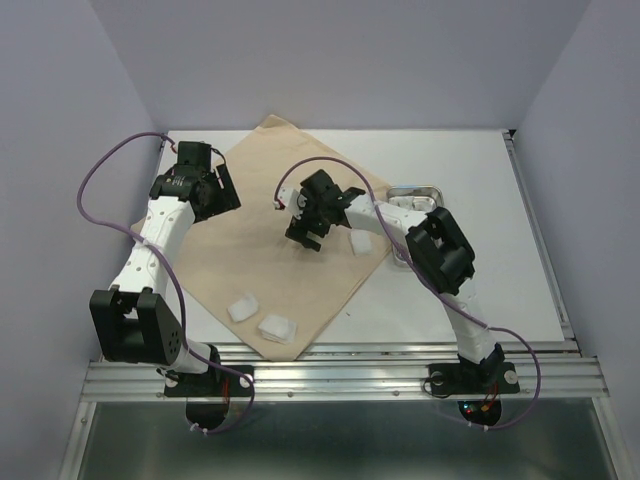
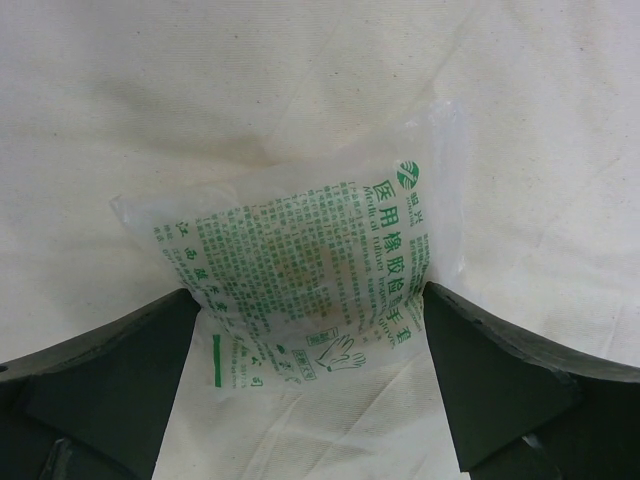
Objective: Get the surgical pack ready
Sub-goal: Pick up the medical item from the surgical kit.
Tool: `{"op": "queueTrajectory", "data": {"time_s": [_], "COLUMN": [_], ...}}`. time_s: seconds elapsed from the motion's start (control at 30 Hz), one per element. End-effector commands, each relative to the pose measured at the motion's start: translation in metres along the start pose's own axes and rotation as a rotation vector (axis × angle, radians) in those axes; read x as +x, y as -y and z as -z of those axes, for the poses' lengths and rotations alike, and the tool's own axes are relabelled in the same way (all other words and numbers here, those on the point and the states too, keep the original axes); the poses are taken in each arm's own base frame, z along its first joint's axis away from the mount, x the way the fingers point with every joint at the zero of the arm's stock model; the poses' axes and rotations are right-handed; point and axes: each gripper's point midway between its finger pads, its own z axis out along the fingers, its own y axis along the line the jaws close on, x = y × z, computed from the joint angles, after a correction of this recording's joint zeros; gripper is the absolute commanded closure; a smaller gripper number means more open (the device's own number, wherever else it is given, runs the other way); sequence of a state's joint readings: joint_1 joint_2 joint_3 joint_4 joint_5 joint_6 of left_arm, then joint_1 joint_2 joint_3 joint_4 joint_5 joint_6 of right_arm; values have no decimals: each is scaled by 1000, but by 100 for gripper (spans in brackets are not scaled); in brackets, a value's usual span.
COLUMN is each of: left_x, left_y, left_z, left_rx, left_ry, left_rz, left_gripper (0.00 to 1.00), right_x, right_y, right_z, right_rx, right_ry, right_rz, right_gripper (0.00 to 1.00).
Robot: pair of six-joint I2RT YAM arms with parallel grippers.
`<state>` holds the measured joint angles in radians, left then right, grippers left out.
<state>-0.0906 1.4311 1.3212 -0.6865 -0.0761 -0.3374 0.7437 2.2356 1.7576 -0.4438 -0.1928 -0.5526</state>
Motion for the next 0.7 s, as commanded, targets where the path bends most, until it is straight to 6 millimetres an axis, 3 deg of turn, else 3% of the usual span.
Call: {"op": "queueTrajectory", "data": {"time_s": [0.0, 0.17, 0.27, 0.37, 0.53, 0.67], "left_x": [-5, -6, -7, -8, -5, -4], "left_y": [-3, -1, 0, 1, 1, 0], "left_z": [15, 15, 14, 14, 14, 15], "left_rx": [13, 19, 22, 30, 32, 30], "left_ry": [39, 36, 35, 35, 31, 31], "left_rz": [-10, -9, -9, -9, -11, -9], "left_gripper": [19, 19, 19, 19, 19, 19], "right_x": [-26, -44, -48, -48, -48, -52], "right_y": [16, 21, 19, 17, 16, 20], "right_z": [6, 25, 31, 30, 30, 36], "right_rx": [62, 94, 88, 78, 82, 101], "right_ry": [79, 131, 148, 148, 148, 156], "right_rz": [-22, -68, -87, -105, -134, -154], "right_gripper": [0, 9, 21, 23, 50, 54]}}
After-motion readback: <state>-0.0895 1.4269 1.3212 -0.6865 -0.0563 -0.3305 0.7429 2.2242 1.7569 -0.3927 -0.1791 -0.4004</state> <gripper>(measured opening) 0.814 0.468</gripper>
